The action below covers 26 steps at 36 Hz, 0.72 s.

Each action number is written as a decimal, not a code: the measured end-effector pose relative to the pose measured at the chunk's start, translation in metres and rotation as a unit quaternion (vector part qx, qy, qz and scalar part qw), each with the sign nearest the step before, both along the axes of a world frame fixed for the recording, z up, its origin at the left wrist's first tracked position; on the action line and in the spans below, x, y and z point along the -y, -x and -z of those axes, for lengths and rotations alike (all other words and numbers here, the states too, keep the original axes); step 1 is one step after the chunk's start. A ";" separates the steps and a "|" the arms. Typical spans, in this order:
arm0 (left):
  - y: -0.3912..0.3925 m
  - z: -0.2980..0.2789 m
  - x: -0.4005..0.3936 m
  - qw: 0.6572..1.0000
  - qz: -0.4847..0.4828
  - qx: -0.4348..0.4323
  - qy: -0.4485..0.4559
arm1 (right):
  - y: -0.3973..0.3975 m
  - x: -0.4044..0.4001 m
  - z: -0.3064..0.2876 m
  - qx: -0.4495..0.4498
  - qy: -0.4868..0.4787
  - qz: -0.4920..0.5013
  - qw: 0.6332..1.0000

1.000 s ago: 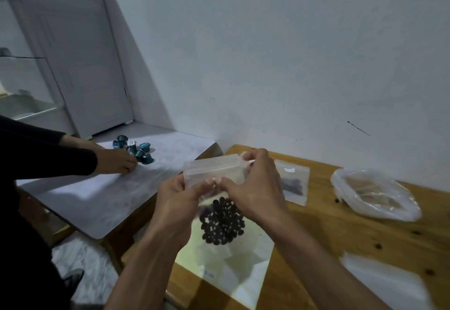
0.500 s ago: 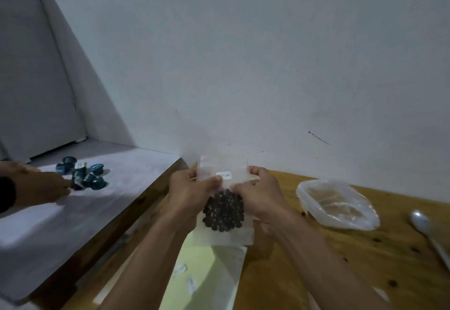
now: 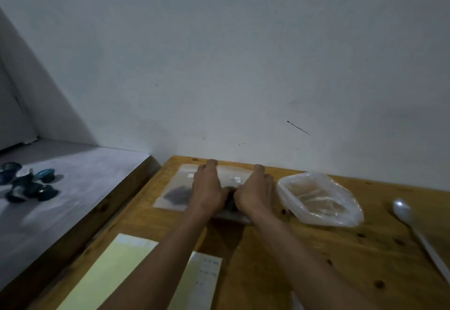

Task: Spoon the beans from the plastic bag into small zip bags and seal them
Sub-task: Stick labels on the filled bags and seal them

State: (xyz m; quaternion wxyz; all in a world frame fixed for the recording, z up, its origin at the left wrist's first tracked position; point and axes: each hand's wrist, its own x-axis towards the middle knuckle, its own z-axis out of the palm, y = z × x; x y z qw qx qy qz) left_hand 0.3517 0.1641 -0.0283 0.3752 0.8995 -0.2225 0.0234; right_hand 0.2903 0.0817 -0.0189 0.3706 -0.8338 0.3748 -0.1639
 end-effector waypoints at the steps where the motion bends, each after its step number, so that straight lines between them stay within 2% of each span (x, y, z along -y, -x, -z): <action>1: 0.000 0.000 0.001 1.000 0.000 0.004 -0.008 | 0.000 0.000 0.000 -0.012 0.012 -0.005 1.000; 7: 0.004 -0.002 0.002 0.998 -0.010 0.054 -0.027 | 0.009 -0.004 -0.004 -0.010 0.022 -0.053 0.998; 11: 0.016 -0.005 -0.007 0.997 -0.029 0.070 0.008 | 0.027 -0.012 -0.014 0.013 0.010 -0.089 0.996; 17: 0.062 -0.019 -0.036 0.994 -0.013 0.091 0.052 | 0.082 -0.012 -0.030 0.041 0.055 -0.147 0.987; 21: 0.113 -0.027 -0.050 0.997 0.037 0.042 0.058 | 0.135 0.002 -0.039 0.036 0.074 -0.141 0.987; 26: 0.162 -0.020 -0.053 0.996 0.085 -0.012 -0.004 | 0.195 0.019 -0.039 -0.012 0.084 -0.114 0.990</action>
